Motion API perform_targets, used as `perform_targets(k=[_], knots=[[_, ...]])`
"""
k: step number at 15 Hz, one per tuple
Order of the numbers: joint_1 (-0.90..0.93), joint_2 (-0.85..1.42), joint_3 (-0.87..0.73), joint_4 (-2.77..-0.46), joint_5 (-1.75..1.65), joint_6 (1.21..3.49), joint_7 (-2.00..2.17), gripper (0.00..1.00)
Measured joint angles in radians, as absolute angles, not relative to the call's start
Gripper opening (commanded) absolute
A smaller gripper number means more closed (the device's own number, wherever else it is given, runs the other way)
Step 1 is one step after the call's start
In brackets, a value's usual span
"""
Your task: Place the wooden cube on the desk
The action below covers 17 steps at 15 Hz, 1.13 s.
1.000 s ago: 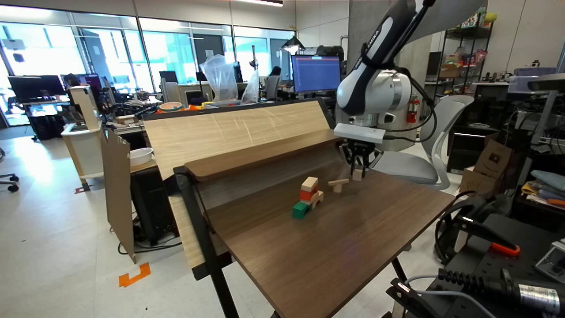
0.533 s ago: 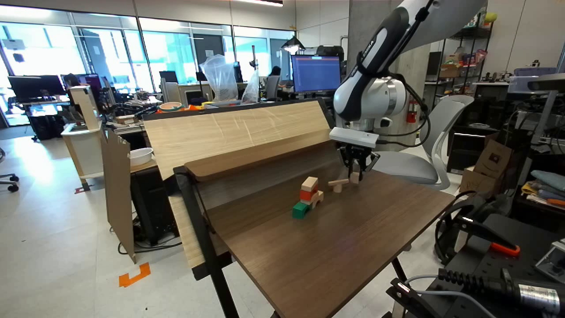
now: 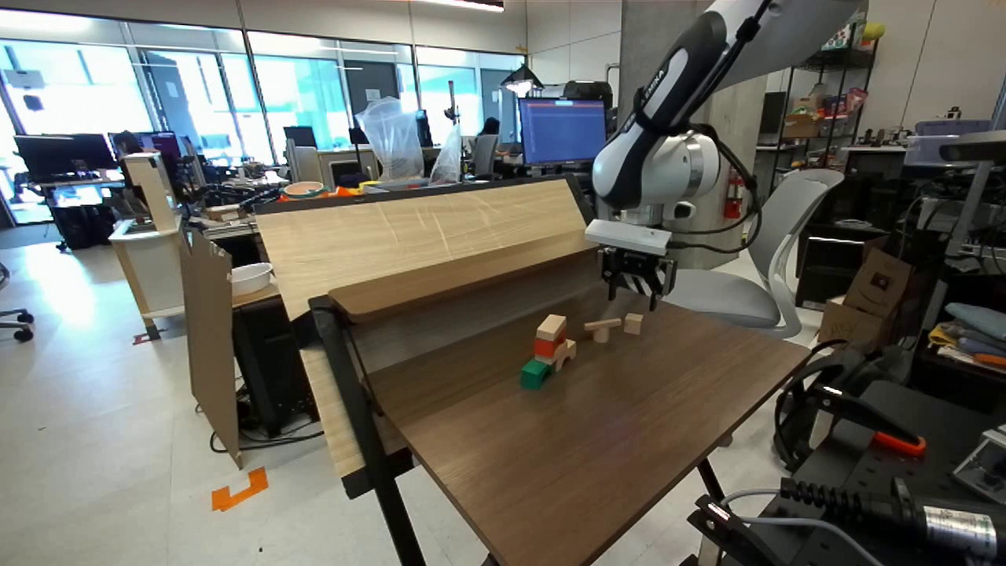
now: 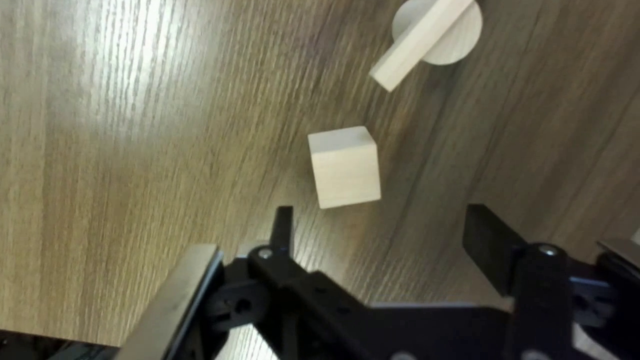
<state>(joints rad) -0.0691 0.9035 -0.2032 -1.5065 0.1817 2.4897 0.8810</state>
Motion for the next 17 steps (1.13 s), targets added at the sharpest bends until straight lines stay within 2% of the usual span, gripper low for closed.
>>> perform_targets(k=[7, 17], knots=[[-0.07, 0.76, -0.193, -1.6, 0.152, 2.418, 0.607, 1.0], [-0.139, 0.299, -0.192, -1.929, 0.077, 2.31, 0.01, 1.0]])
